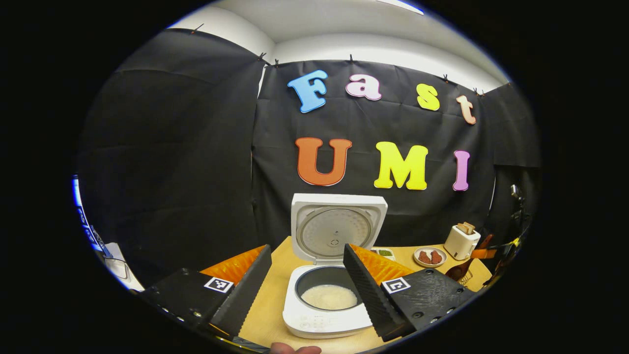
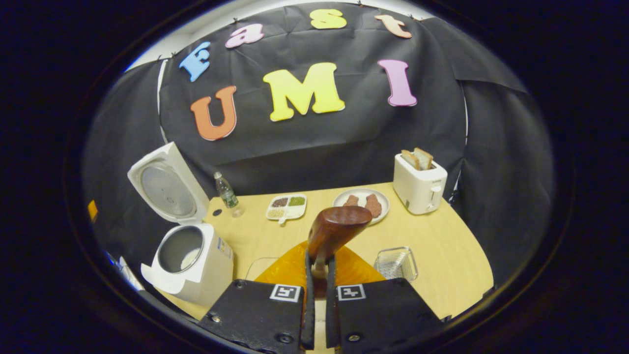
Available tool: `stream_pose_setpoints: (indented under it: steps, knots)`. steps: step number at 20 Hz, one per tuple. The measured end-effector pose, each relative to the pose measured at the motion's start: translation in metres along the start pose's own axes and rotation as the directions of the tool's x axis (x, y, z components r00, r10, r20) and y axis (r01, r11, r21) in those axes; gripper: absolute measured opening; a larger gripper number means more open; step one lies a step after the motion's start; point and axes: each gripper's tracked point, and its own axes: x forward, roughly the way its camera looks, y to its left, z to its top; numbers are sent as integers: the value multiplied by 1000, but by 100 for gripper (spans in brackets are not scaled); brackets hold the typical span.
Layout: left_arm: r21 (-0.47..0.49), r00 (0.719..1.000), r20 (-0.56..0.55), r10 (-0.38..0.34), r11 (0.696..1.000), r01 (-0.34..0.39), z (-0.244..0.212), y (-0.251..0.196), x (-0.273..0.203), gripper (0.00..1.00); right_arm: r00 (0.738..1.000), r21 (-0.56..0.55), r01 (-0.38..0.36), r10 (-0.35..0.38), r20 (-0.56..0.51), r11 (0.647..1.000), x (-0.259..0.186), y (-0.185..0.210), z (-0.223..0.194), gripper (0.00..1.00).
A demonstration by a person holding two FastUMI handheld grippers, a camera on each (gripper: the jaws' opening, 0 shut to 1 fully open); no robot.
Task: Close the left gripper, press the button to open the rice cooker; take a wooden spoon from the chopstick holder with the right hand, scoop a spoonful of rice and pour it into the rice cooker, then put the wooden spoon back into the chopstick holder.
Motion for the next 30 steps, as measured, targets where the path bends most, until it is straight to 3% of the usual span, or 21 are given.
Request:
stream_pose_setpoints:
  steps: [5, 9, 13, 17, 20, 24, 26, 30]
  knots:
    - [-33, 999, -36, 36, 999, -38, -6, 21, -6, 94, 995, -176, 98, -95, 24, 980, 38, 14, -37, 14]
    - [-13, 993, -89, 83, 996, -84, -21, 37, -9, 94, 981, -367, 194, -170, 96, 910, 58, 17, -53, 14]
    - [-17, 988, -114, 99, 995, -102, -24, 43, -15, 95, 982, -375, 188, -163, 98, 908, 70, 28, -71, 14]
    - [-7, 986, -123, 109, 994, -110, -24, 45, -22, 95, 998, -198, 62, -57, 29, 978, 75, 57, -84, 14]
    - [-2, 985, -130, 115, 993, -116, -25, 41, -26, 95, 999, -47, -41, 41, -13, 998, 73, 76, -88, 14]
    - [5, 985, -134, 106, 994, -107, -27, 27, -29, 95, 985, 146, -156, 166, -55, 977, 64, 92, -88, 14]
    - [11, 986, -132, 105, 995, -104, -27, 20, -32, 94, 980, 259, -165, 187, -61, 952, 62, 86, -86, 14]
    - [17, 987, -128, 97, 995, -96, -26, 1, -36, 95, 975, 381, -181, 217, -54, 907, 54, 61, -78, 14]
